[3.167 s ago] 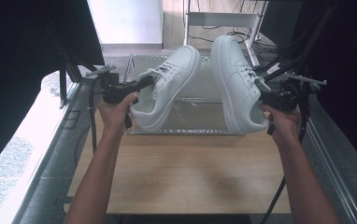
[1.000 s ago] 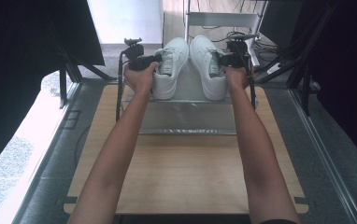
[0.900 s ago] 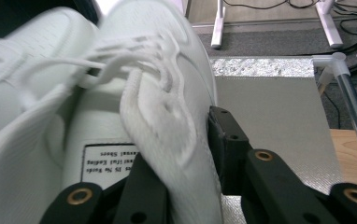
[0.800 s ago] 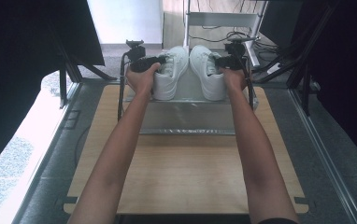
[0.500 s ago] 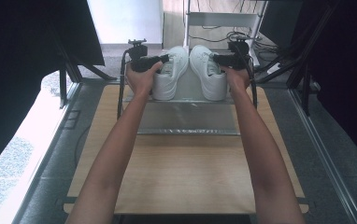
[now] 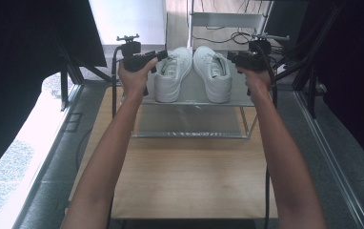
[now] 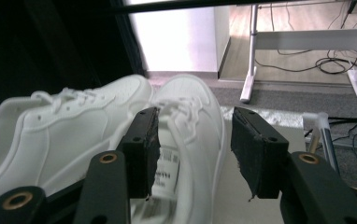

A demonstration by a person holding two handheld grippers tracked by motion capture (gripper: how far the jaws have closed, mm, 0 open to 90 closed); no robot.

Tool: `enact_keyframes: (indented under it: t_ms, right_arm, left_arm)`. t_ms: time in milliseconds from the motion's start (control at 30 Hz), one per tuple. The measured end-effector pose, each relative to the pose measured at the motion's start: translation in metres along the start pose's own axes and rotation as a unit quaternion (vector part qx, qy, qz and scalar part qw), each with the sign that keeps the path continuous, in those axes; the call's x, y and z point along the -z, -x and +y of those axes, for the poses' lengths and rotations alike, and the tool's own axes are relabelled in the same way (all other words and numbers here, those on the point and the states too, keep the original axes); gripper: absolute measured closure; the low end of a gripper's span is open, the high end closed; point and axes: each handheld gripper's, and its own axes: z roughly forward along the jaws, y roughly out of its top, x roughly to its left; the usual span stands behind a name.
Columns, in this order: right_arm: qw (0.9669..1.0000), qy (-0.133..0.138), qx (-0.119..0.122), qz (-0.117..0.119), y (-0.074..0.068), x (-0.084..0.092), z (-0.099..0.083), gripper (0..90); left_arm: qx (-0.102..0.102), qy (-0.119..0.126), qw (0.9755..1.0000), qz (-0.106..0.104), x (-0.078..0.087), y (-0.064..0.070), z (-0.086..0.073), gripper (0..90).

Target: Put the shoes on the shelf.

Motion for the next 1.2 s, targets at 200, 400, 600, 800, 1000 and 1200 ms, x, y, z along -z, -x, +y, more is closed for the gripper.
enact_keyframes:
  t_ms: [200,400,600,800,1000,1200]
  right_arm:
    - [0.9994,-0.020,0.028,0.006,0.014,0.016,-0.017,64.3]
    - [0.9980,-0.037,0.052,0.001,0.024,0.020,-0.031,75.9]
    - [0.9947,-0.065,0.079,0.002,0.023,0.009,-0.052,89.5]
    - [0.9932,-0.077,0.087,0.002,0.022,0.001,-0.064,90.0]
    - [0.9924,-0.082,0.092,0.005,0.022,-0.002,-0.074,90.0]
    - [0.9906,-0.090,0.102,0.010,0.017,-0.006,-0.081,90.0]
  left_arm:
    - [-0.004,-0.011,0.9998,0.018,0.026,-0.012,-0.011,61.0]
    - [0.016,-0.036,0.9990,0.020,0.043,-0.034,-0.029,72.6]
    - [-0.015,-0.082,0.9956,0.042,0.044,-0.038,-0.051,84.7]
    - [-0.040,-0.110,0.9918,0.051,0.036,-0.037,-0.065,89.7]
    - [-0.032,-0.113,0.9920,0.048,0.028,-0.033,-0.071,90.0]
    - [-0.034,-0.121,0.9911,0.044,0.021,-0.026,-0.076,90.0]
